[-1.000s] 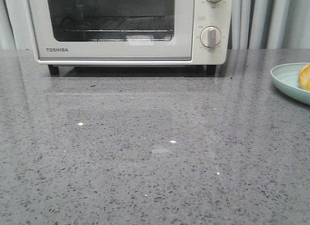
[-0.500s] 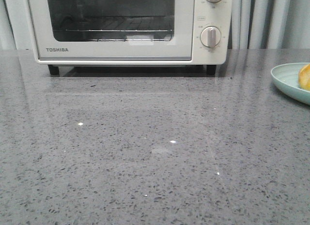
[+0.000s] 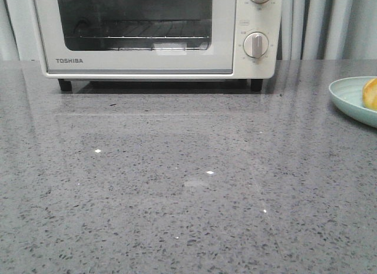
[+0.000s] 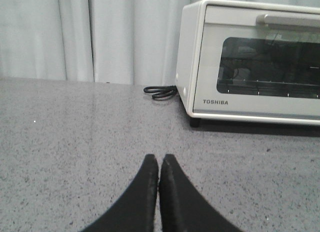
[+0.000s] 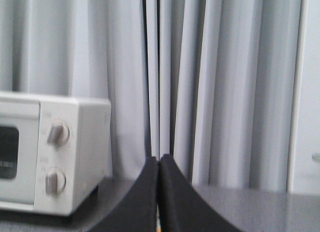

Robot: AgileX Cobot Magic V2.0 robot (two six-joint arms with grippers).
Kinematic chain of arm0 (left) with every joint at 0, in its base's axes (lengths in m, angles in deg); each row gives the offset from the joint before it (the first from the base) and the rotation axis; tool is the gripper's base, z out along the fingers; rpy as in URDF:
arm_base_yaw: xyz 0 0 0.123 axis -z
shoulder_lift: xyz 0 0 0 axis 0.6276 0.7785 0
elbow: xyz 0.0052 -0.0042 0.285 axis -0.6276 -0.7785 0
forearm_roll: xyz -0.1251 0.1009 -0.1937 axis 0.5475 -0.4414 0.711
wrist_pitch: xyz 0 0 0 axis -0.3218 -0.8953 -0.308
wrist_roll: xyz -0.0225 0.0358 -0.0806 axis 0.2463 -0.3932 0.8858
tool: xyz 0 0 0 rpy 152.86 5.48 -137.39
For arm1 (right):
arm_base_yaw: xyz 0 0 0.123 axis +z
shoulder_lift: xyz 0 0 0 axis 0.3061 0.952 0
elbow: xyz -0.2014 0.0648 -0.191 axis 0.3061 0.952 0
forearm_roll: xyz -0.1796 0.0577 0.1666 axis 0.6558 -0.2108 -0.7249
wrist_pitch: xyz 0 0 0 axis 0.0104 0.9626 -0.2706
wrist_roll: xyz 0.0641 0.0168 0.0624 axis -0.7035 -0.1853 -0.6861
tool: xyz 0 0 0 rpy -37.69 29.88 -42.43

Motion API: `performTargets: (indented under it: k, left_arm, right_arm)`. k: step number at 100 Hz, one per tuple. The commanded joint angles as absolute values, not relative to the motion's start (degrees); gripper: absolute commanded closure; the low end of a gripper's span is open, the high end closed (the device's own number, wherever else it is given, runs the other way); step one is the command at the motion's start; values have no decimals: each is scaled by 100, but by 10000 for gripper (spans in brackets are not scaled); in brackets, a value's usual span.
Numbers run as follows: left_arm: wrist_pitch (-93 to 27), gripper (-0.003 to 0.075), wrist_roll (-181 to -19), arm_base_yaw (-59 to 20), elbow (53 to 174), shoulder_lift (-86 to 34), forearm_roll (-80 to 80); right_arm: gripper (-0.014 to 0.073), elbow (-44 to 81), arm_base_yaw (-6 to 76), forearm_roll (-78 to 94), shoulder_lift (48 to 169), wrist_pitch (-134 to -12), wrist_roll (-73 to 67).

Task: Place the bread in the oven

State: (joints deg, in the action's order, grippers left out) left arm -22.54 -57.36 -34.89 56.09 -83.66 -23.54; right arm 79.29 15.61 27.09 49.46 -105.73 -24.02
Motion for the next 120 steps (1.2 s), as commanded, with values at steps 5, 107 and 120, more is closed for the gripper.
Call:
performTargets:
  k: [5, 107, 120]
  left_arm:
    - [-1568, 741, -5729, -3487, 5480, -8524, -2288]
    - [-1004, 742, -5218, -3460, 6623, -8430, -1534]
    - [-1313, 742, -5218, -3460, 6998, -8163, -1534]
  right_arm:
    - [662, 8073, 1545, 2695, 4828, -11526, -2820]
    - [661, 6847, 1707, 2695, 4900, -8314, -4920]
    - [661, 6482, 1958, 2695, 5166, -7680, -4920]
